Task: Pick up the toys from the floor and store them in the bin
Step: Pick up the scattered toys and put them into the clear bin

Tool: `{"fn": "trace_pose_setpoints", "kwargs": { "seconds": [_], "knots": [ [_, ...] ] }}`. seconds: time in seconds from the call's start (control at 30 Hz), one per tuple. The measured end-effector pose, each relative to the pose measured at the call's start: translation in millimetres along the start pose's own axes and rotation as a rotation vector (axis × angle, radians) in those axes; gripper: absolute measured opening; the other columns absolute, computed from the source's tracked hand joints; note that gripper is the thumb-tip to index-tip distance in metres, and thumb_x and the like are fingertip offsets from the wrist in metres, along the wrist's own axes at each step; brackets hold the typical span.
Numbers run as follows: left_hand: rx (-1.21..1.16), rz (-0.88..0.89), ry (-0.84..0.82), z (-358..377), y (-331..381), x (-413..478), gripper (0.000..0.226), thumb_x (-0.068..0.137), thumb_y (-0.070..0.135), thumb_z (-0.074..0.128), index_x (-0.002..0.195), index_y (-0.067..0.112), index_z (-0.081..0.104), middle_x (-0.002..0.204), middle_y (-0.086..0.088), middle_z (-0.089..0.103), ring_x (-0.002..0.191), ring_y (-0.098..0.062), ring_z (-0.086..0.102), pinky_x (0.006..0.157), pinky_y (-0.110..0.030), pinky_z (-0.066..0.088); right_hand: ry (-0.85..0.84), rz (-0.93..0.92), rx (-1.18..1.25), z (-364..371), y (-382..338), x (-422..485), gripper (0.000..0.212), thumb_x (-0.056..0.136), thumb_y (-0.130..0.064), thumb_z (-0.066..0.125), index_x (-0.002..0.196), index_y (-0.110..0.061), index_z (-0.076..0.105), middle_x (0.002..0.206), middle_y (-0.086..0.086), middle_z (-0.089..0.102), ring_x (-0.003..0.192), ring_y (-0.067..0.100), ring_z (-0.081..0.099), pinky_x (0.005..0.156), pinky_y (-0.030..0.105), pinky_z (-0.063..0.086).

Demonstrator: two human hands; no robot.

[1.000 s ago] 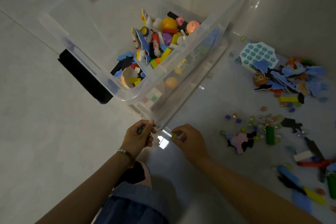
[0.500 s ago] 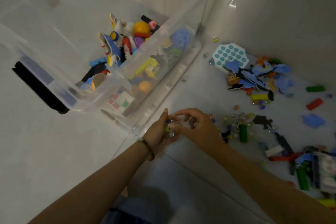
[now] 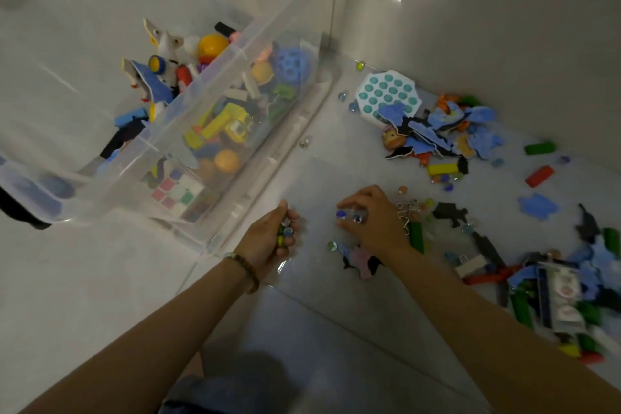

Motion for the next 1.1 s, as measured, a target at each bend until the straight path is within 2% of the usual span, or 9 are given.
{"fn": "trace_pose_setpoints", "kwargs": {
  "seconds": [0.13, 0.27, 0.37, 0.57, 0.73, 0.83, 0.93, 1.03, 1.1],
  "knots": [
    [0.006, 0.013, 0.023, -5.1, 2.8, 0.0, 0.032, 0.093, 0.042, 0.046, 0.075, 0.018, 0.056, 0.055, 0.008, 0.051, 0.035, -0.001, 0.039, 0.03, -0.01, 0.027, 0.087, -0.015, 0.011, 2.0, 4.4, 1.8, 0.02, 0.077, -0.012, 0.074, 0.096, -0.011, 0.069, 0.098, 0.004, 0.056, 0.084, 0.01, 0.055, 0.072, 0.002, 0.042],
    [0.104, 0.039, 0.003, -0.9, 9.8, -8.8, 0.032, 0.093, 0.042, 0.046, 0.075, 0.018, 0.058, 0.061, 0.006, 0.051, 0.037, -0.001, 0.04, 0.033, -0.012, 0.028, 0.124, 0.117, 0.064, 0.7, 1.8, 3.2, 0.019, 0.078, -0.013, 0.073, 0.095, -0.008, 0.069, 0.094, 0.006, 0.064, 0.085, 0.015, 0.06, 0.081, 0.025, 0.051],
    [0.192, 0.151, -0.055, 17.0, 35.7, -29.9, 0.033, 0.094, 0.041, 0.046, 0.074, 0.017, 0.057, 0.066, 0.002, 0.052, 0.042, -0.005, 0.041, 0.036, -0.013, 0.029, 0.1, 0.265, 0.381, -15.8, -18.8, -1.3, 0.021, 0.079, -0.011, 0.072, 0.099, -0.005, 0.07, 0.082, 0.002, 0.069, 0.066, 0.001, 0.065, 0.064, 0.015, 0.054],
    [0.295, 0.544, -0.218, 52.2, 144.3, -122.7, 0.034, 0.084, 0.047, 0.048, 0.065, 0.021, 0.06, 0.055, 0.008, 0.056, 0.037, -0.004, 0.04, 0.034, -0.013, 0.027, -0.012, 0.268, 0.814, -99.5, -132.2, 2.8, 0.013, 0.09, -0.014, 0.056, 0.091, -0.014, 0.069, 0.085, 0.001, 0.068, 0.067, 0.002, 0.066, 0.061, 0.011, 0.052],
    [0.33, 0.796, -0.069, 15.1, 241.2, -159.3, 0.036, 0.093, 0.034, 0.048, 0.062, 0.019, 0.061, 0.048, 0.005, 0.053, 0.032, -0.006, 0.034, 0.034, -0.011, 0.026, -0.295, 0.196, 1.005, -118.8, -259.1, 27.5, 0.022, 0.093, -0.01, 0.049, 0.088, -0.012, 0.07, 0.077, -0.001, 0.068, 0.057, 0.003, 0.061, 0.056, 0.013, 0.053],
    [0.558, 0.744, 0.061, -32.4, 279.1, -133.0, 0.03, 0.093, 0.033, 0.051, 0.068, 0.02, 0.062, 0.055, 0.001, 0.053, 0.034, -0.007, 0.039, 0.036, -0.014, 0.032, -0.512, 0.189, 0.834, -82.0, -319.5, 56.4, 0.024, 0.095, -0.005, 0.045, 0.108, -0.005, 0.065, 0.082, 0.003, 0.061, 0.065, 0.006, 0.055, 0.055, 0.013, 0.052],
    [0.744, 0.565, 0.131, -80.4, 279.5, -82.5, 0.023, 0.095, 0.028, 0.049, 0.079, 0.015, 0.061, 0.066, -0.008, 0.052, 0.045, -0.011, 0.045, 0.044, -0.019, 0.039, -0.584, 0.256, 0.605, -24.3, -345.6, 92.7, 0.033, 0.096, 0.004, 0.038, 0.127, 0.004, 0.05, 0.104, 0.012, 0.055, 0.081, 0.014, 0.056, 0.075, 0.022, 0.053],
    [0.565, 0.346, 0.136, -105.7, 253.7, -47.6, 0.023, 0.095, 0.018, 0.049, 0.11, 0.003, 0.061, 0.064, -0.005, 0.061, 0.05, -0.011, 0.054, 0.049, -0.02, 0.048, -0.545, 0.378, 0.477, 13.8, -337.0, 119.4, 0.026, 0.094, 0.009, 0.035, 0.11, 0.006, 0.055, 0.109, 0.019, 0.052, 0.105, 0.025, 0.053, 0.089, 0.029, 0.046],
    [0.47, 0.238, 0.098, -112.9, 245.4, -33.6, 0.034, 0.095, 0.012, 0.049, 0.128, 0.003, 0.05, 0.108, -0.016, 0.065, 0.083, -0.021, 0.064, 0.078, -0.029, 0.054, -0.547, 0.423, 0.394, 26.5, -331.8, 126.5, 0.014, 0.096, -0.001, 0.041, 0.096, 0.0, 0.055, 0.099, 0.017, 0.052, 0.098, 0.024, 0.052, 0.083, 0.03, 0.048]
  ]
}}
Point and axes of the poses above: each hand's wrist, its own x-axis towards the middle knuckle, its own z-axis out of the palm, y = z × x, the point moved 2 cm from there along x, towards the middle knuckle
